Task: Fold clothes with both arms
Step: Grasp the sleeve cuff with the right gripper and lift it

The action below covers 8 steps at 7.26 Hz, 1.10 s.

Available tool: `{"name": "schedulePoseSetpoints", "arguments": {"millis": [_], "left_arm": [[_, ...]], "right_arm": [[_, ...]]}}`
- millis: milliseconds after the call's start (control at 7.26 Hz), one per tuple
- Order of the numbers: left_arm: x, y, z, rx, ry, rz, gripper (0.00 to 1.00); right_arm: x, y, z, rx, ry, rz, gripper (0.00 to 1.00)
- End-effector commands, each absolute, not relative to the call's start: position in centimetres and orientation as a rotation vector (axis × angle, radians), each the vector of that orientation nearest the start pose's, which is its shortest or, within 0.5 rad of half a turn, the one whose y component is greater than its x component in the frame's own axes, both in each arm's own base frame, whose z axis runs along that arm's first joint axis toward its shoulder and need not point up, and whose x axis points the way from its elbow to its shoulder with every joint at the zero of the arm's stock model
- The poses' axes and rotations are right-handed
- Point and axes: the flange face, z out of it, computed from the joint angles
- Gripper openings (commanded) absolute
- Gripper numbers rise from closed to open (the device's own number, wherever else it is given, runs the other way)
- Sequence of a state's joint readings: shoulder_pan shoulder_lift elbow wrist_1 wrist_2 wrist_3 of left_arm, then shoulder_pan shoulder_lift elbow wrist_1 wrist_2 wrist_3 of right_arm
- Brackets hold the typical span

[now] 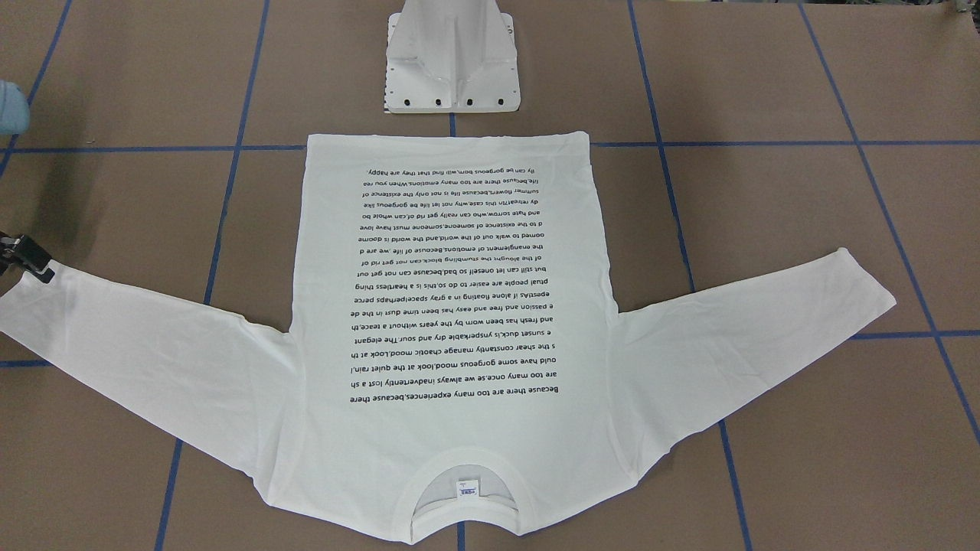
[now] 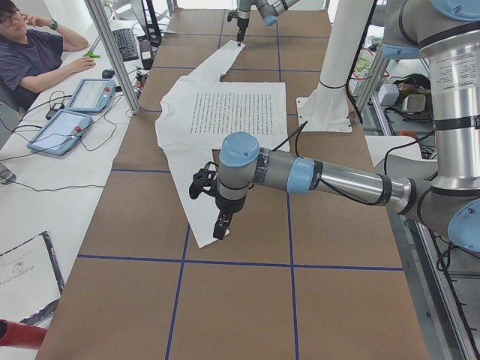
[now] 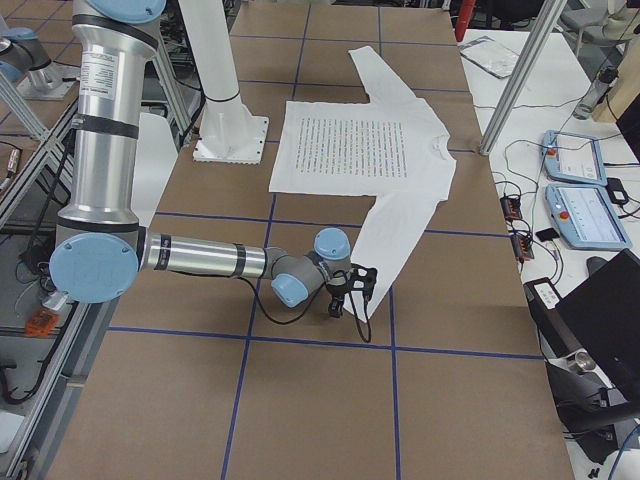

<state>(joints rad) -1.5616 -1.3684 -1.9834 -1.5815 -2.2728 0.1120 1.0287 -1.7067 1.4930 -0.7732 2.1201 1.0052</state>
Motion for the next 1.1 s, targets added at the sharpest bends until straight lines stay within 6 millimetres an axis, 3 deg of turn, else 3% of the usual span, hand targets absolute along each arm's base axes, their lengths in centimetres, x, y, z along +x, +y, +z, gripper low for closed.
{"name": "schedulePoseSetpoints", "arguments": {"millis": [0, 138, 276, 689, 965], "left_arm": [[-6.5, -41.3, 54.9, 0.248, 0.689, 0.193, 1.00], [-6.5, -41.3, 54.9, 0.248, 0.689, 0.193, 1.00], [-6.5, -41.3, 54.9, 0.248, 0.687, 0.193, 1.00], [-6.5, -41.2, 55.0, 0.246, 0.687, 0.193, 1.00], [-6.5, -41.2, 55.0, 0.246, 0.687, 0.193, 1.00]], "right_arm": [[-16.8, -43.1, 68.4, 0.018, -0.780, 0.305, 0.48], [-16.9, -43.2, 68.1, 0.008, -0.785, 0.336, 0.19], [-17.2, -43.6, 67.5, 0.007, -0.795, 0.349, 0.00], [-18.9, -46.0, 64.4, 0.036, -0.838, 0.326, 0.00], [-18.9, -46.7, 62.7, 0.064, -0.859, 0.312, 0.00]]}}
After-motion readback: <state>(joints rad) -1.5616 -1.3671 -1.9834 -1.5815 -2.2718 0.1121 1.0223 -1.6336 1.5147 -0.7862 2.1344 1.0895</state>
